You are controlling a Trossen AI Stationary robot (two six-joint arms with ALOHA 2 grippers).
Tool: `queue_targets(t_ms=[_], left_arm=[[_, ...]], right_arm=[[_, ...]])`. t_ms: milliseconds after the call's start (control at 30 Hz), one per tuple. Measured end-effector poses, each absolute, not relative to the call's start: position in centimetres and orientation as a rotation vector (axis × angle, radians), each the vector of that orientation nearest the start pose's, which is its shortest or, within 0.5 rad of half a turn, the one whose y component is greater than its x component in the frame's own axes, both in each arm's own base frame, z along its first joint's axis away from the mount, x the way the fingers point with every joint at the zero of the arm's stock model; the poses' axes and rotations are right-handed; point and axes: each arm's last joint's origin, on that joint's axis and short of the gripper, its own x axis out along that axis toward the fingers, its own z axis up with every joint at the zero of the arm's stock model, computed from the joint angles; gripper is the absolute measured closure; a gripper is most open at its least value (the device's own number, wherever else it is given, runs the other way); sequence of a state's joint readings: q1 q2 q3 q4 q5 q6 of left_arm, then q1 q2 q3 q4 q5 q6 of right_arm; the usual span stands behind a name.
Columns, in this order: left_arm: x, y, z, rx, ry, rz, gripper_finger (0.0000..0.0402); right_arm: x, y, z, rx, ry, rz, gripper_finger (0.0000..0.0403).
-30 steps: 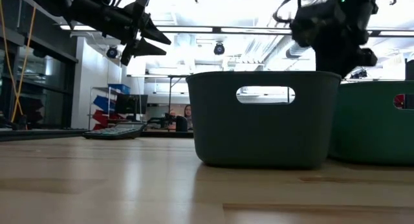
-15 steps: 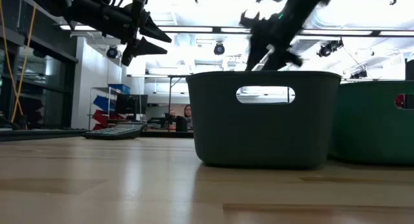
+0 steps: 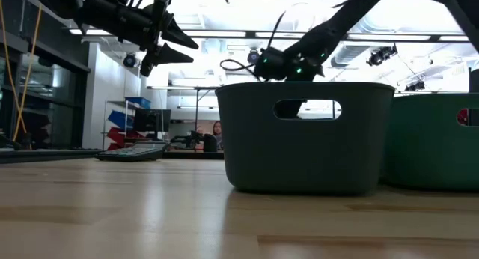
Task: Sort batteries
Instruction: Put the black battery into the green bin
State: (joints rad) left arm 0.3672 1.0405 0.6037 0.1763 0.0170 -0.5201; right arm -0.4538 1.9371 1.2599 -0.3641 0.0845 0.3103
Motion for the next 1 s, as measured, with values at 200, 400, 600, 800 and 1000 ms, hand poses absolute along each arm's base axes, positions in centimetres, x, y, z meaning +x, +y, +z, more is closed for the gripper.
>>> queue_targets(t_ms=[200,400,600,800,1000], left_arm=[[21.2,8.1,25.7,-0.575,0.158,0.410,0.0245],[21.2,8.1,25.7,-0.590,0.154,0.413,0.0245],[21.2,8.1,25.7,-0.590,0.154,0.414,0.0245],[21.2,8.1,25.7,-0.590,0.154,0.414,0.0245],[21.2,8.2,25.7,-0.583,0.145,0.452,0.0245]], right_arm=[[35.9,-18.2,14.3,0.453,1.017,-0.599,0.0213],[35.3,-17.9,12.7,0.462,1.087,-0.607,0.0215],[34.9,-17.3,12.1,0.450,1.132,-0.609,0.0339],[34.3,-14.6,13.9,0.379,1.226,-0.567,0.0386],[32.3,-11.6,21.3,0.328,1.131,-0.563,0.0396]])
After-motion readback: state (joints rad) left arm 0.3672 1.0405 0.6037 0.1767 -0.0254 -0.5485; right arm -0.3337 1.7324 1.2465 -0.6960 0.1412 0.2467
